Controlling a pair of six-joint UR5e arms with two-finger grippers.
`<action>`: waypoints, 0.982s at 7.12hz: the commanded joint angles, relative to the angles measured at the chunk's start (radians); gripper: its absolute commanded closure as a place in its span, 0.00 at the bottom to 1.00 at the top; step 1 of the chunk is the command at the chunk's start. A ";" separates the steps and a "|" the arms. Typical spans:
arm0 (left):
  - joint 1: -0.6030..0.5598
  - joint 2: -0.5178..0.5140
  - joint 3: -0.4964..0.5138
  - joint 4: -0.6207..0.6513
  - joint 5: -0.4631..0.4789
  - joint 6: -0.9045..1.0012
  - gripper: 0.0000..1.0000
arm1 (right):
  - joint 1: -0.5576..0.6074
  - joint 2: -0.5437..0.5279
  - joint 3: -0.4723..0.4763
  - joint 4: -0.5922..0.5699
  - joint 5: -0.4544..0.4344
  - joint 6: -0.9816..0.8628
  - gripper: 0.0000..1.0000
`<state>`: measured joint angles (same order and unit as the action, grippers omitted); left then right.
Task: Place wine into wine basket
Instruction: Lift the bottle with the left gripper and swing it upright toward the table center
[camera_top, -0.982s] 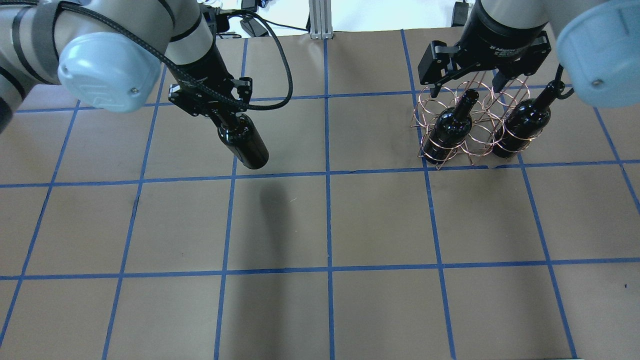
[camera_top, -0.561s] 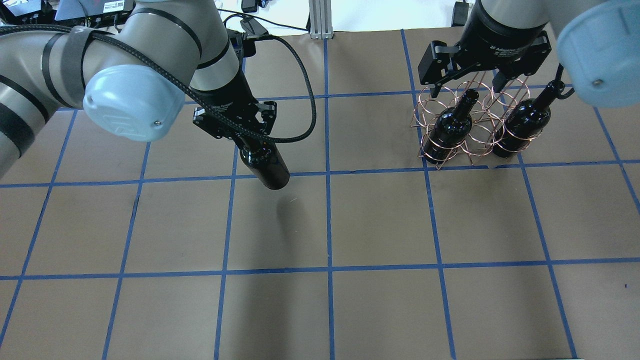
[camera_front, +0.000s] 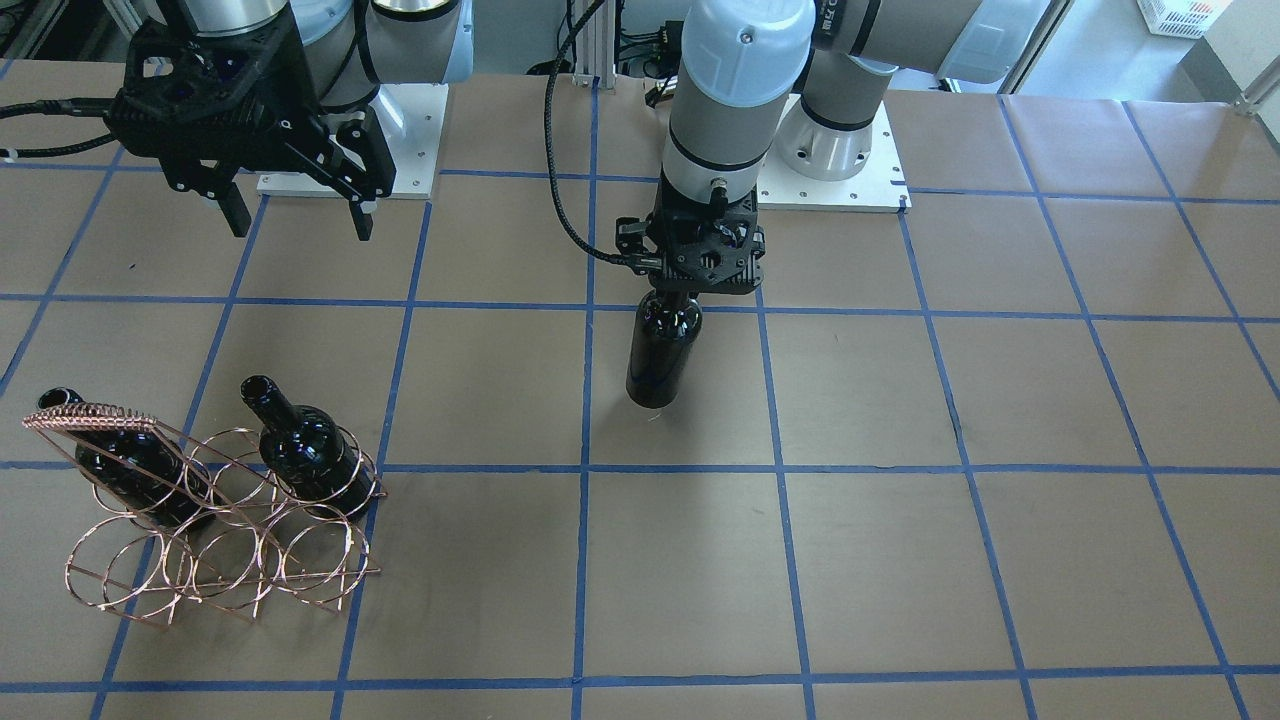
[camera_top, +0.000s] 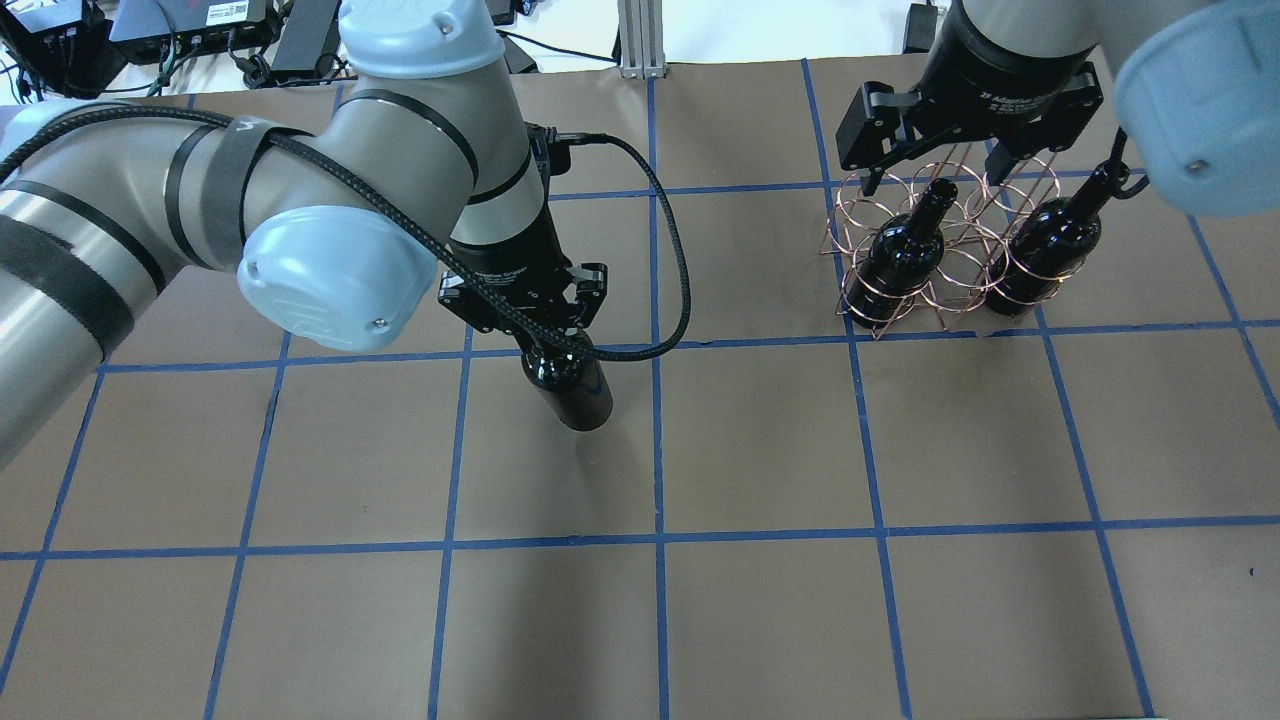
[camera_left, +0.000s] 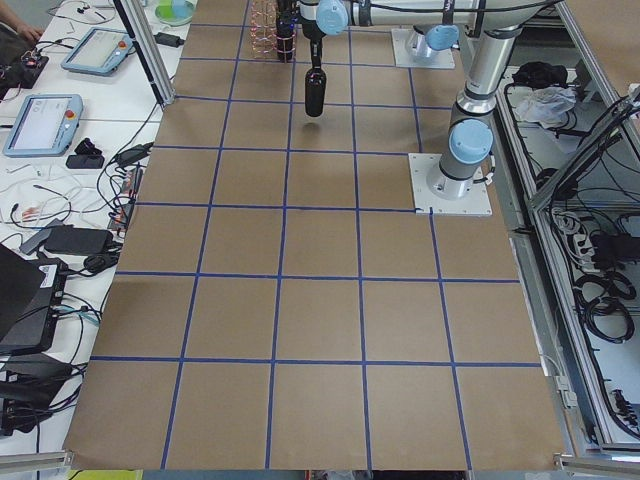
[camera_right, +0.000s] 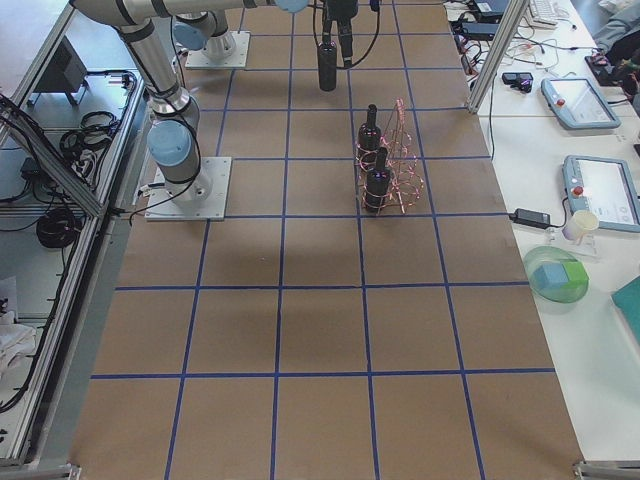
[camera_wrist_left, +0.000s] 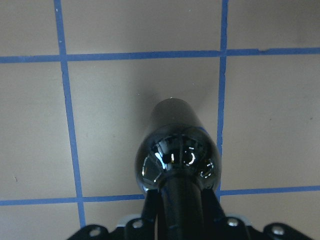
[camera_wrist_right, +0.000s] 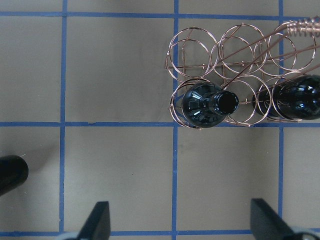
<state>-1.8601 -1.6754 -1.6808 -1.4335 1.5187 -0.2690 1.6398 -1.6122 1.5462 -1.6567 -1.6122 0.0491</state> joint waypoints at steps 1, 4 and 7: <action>-0.037 0.000 -0.019 -0.001 0.000 -0.022 1.00 | 0.000 0.000 0.000 0.000 0.000 0.000 0.00; -0.077 -0.001 -0.049 -0.002 0.002 -0.053 1.00 | 0.000 0.000 0.000 0.000 0.002 0.000 0.00; -0.106 -0.001 -0.053 0.002 0.000 -0.067 1.00 | 0.000 0.000 0.000 0.000 0.002 0.000 0.00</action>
<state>-1.9532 -1.6767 -1.7325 -1.4348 1.5189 -0.3287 1.6398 -1.6122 1.5462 -1.6567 -1.6107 0.0491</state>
